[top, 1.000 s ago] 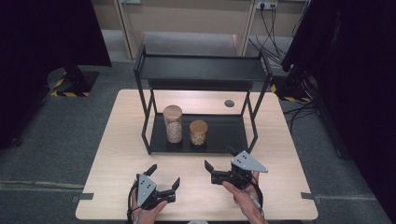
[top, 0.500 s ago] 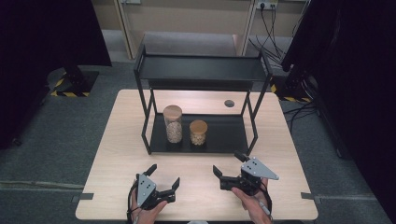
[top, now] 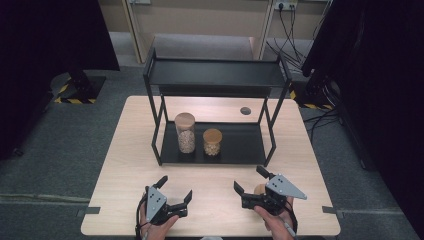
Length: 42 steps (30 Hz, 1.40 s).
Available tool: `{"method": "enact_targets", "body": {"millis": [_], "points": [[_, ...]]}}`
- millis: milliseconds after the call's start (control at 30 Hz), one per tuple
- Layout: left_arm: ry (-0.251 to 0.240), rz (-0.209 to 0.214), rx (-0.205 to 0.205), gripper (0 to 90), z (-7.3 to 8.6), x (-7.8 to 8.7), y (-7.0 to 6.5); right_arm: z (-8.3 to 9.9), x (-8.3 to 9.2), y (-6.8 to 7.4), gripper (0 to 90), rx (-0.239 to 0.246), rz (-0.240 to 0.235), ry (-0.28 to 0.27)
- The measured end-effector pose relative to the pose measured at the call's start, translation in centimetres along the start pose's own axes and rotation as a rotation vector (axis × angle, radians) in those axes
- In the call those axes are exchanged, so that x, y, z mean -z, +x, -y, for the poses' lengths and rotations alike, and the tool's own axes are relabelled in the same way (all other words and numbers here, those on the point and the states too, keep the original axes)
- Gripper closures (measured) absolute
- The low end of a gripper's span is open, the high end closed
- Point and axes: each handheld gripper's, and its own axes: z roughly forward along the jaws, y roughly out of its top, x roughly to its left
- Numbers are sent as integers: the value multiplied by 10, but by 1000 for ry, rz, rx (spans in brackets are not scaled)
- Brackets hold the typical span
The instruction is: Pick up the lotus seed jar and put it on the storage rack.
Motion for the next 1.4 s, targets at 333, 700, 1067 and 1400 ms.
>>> {"method": "enact_targets", "body": {"millis": [333, 700, 1067, 1400], "points": [[0, -2, 0, 33, 0, 0, 0, 10, 14, -2, 45, 5, 28, -18], [2, -3, 0, 33, 0, 0, 0, 28, 31, -13, 41, -22, 72, -28], [2, -6, 4, 33, 0, 0, 0, 40, 47, -16, 39, -21, 72, -58], [2, -6, 4, 33, 0, -1, 0, 51, 58, -17, 39, -38, 75, -57]]}}
